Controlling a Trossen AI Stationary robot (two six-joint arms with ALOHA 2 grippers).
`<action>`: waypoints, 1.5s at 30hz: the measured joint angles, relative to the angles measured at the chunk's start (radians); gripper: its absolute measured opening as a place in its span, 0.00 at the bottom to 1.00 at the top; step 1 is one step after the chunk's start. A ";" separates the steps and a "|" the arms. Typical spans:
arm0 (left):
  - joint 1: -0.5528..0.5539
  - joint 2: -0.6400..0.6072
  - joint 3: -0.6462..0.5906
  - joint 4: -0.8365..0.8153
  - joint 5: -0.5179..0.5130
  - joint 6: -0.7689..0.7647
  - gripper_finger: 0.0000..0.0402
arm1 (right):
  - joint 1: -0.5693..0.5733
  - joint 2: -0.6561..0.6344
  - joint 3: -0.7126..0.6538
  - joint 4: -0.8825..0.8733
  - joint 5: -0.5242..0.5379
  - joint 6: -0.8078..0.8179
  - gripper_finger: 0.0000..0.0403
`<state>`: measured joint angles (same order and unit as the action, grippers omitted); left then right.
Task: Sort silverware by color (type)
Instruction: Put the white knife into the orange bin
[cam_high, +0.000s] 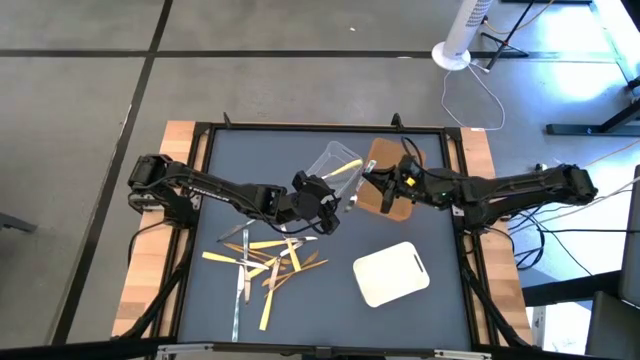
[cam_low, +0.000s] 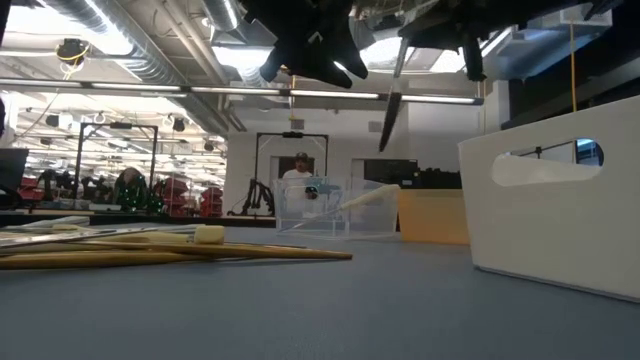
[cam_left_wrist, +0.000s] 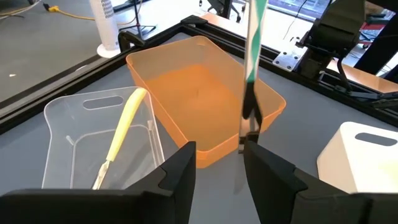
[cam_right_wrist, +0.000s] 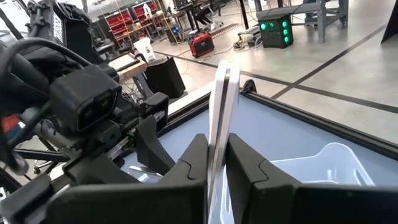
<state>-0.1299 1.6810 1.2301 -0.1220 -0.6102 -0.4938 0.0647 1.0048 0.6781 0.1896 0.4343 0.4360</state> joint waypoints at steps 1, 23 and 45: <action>0.000 0.000 0.000 0.000 0.000 0.000 0.32 | 0.000 -0.014 0.000 -0.012 0.000 0.000 0.04; 0.000 0.000 0.000 0.000 0.002 0.000 0.32 | -0.079 -0.218 0.000 -0.345 0.340 -0.014 0.04; 0.001 0.000 0.000 0.001 0.002 0.000 0.32 | -0.403 -0.157 -0.001 -0.567 0.087 0.225 0.04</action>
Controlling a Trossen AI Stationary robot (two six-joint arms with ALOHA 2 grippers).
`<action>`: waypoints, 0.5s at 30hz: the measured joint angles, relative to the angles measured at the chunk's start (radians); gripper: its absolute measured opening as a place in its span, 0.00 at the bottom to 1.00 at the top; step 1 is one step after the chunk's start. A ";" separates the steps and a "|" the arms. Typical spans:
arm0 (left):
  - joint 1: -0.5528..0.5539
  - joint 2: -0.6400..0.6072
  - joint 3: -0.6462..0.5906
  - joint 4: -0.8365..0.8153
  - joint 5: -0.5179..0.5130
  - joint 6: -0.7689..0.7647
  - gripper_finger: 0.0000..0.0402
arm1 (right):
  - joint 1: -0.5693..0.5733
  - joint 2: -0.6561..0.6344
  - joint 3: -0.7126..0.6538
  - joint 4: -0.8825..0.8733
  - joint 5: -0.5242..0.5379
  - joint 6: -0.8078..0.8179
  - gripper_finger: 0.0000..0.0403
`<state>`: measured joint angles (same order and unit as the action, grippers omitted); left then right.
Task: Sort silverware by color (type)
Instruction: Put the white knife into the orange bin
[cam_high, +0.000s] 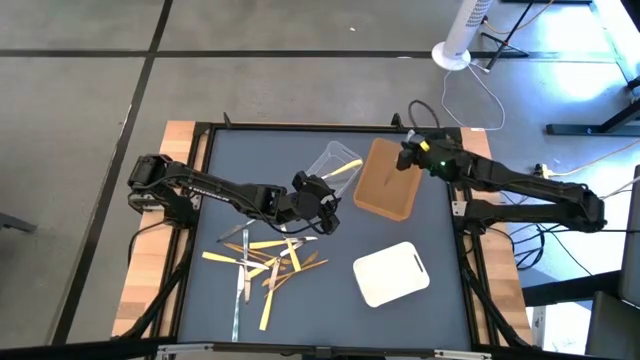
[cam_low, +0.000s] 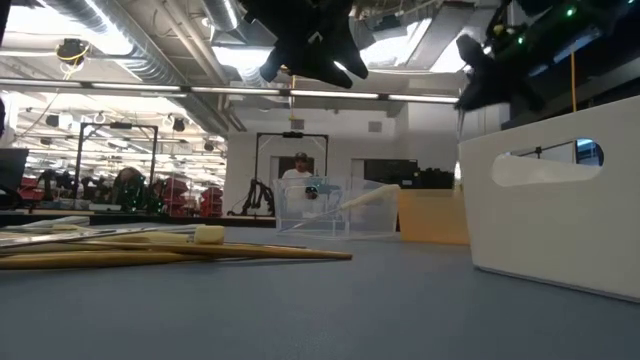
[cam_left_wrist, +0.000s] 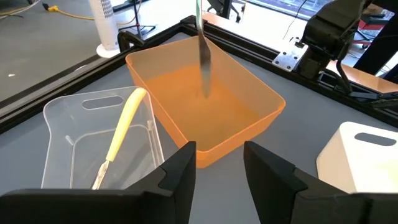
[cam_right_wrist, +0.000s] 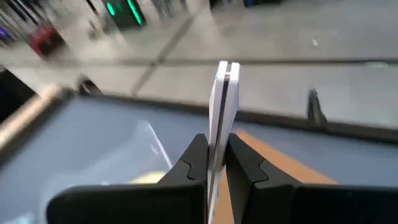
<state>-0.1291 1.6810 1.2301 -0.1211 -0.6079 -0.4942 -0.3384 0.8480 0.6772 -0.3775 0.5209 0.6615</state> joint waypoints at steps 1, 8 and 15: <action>0.000 0.000 0.000 0.000 0.000 0.000 0.32 | -0.005 0.010 0.000 -0.034 -0.013 0.001 0.04; 0.000 0.000 0.000 0.000 0.000 0.000 0.32 | -0.010 0.083 0.000 -0.105 -0.074 -0.017 0.04; 0.000 0.000 0.000 0.000 0.000 0.000 0.32 | -0.010 0.189 0.000 -0.087 -0.134 -0.038 0.04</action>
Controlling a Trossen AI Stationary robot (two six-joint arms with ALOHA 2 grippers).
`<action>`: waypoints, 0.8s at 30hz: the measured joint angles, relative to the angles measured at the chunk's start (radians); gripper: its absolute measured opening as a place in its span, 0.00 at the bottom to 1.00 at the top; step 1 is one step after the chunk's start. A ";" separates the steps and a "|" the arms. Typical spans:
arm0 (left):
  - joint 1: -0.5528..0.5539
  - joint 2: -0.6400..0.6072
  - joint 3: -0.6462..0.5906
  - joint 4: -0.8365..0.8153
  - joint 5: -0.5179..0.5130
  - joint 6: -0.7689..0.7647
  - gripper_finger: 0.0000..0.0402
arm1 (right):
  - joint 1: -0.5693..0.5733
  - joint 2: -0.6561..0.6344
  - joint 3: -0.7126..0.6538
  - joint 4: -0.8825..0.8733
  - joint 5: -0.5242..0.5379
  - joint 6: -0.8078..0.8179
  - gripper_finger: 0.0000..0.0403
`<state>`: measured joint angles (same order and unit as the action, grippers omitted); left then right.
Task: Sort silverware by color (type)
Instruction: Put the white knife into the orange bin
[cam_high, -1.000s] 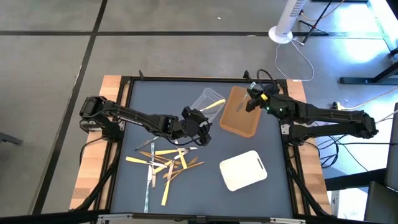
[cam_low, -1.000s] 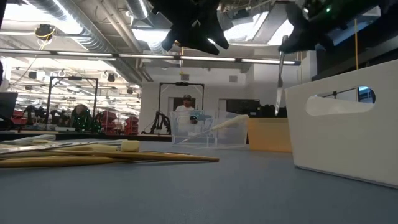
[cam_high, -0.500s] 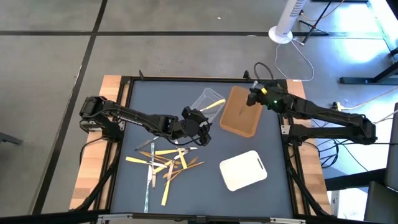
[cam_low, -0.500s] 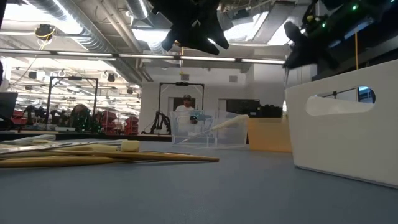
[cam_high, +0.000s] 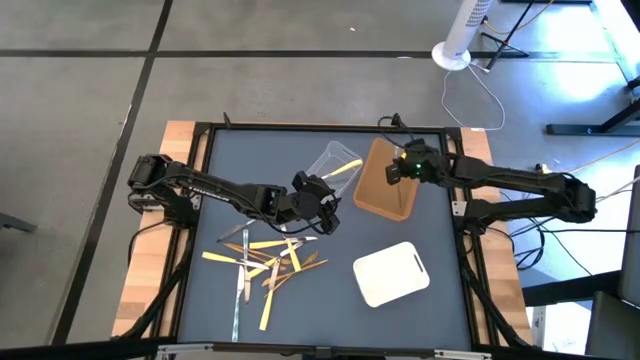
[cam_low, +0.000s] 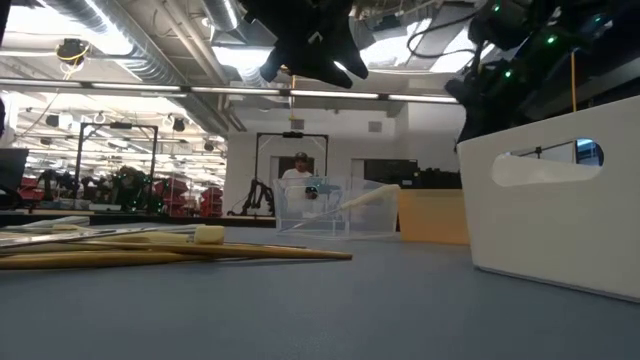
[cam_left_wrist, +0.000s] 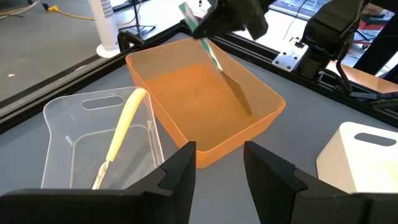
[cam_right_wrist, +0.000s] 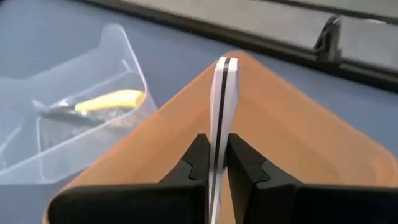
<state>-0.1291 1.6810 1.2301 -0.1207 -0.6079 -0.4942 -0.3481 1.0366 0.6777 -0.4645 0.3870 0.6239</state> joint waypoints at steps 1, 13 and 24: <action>0.000 0.000 0.000 0.000 0.000 0.000 0.32 | 0.000 0.014 0.000 0.001 -0.005 0.000 0.04; 0.000 0.000 0.000 0.000 0.000 0.000 0.32 | 0.000 0.174 0.000 0.042 0.004 -0.004 0.04; 0.000 0.000 0.000 0.000 0.000 0.000 0.32 | 0.000 0.323 0.000 0.110 0.014 -0.011 0.04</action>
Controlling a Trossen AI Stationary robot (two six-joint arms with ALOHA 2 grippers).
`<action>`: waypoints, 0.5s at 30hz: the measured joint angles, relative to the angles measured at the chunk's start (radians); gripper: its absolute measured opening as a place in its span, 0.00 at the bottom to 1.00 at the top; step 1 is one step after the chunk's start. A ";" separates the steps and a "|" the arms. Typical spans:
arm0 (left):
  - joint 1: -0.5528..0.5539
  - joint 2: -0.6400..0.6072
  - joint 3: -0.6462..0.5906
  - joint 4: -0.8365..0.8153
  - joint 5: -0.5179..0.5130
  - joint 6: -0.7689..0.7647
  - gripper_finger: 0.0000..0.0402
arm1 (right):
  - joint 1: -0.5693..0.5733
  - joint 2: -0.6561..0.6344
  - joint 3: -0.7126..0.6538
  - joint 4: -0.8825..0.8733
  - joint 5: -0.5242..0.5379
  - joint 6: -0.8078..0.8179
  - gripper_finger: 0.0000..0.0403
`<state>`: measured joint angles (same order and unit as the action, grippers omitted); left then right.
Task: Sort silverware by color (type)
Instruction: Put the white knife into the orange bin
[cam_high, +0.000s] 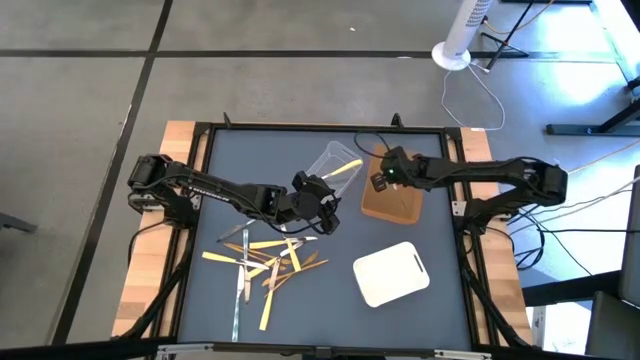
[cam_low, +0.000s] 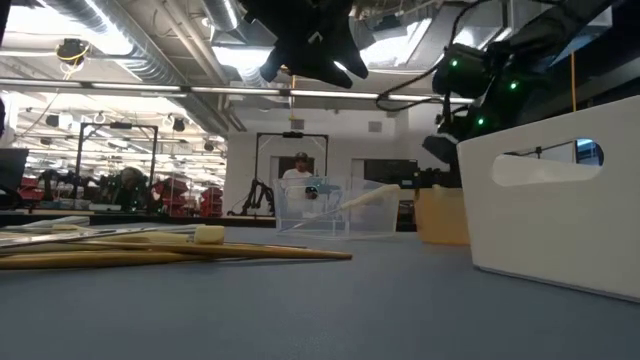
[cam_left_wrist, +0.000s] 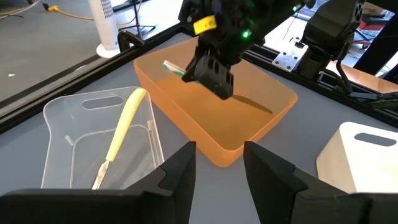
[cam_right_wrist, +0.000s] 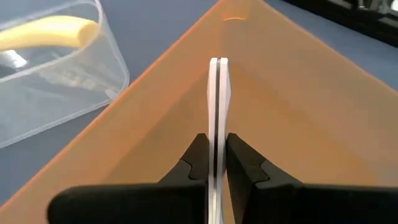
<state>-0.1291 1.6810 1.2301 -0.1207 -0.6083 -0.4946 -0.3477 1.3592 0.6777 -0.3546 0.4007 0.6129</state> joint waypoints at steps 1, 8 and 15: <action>0.000 0.000 0.000 0.000 0.000 0.000 0.32 | 0.000 0.012 0.000 0.009 0.000 -0.010 0.04; 0.000 0.000 0.000 0.000 0.000 0.000 0.32 | 0.000 0.084 0.000 0.049 0.000 -0.018 0.04; 0.000 0.000 0.000 0.000 0.000 0.000 0.32 | 0.000 0.128 0.000 0.051 0.000 -0.018 0.04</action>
<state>-0.1291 1.6809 1.2301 -0.1211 -0.6083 -0.4950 -0.3477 1.4876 0.6777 -0.3036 0.4004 0.5949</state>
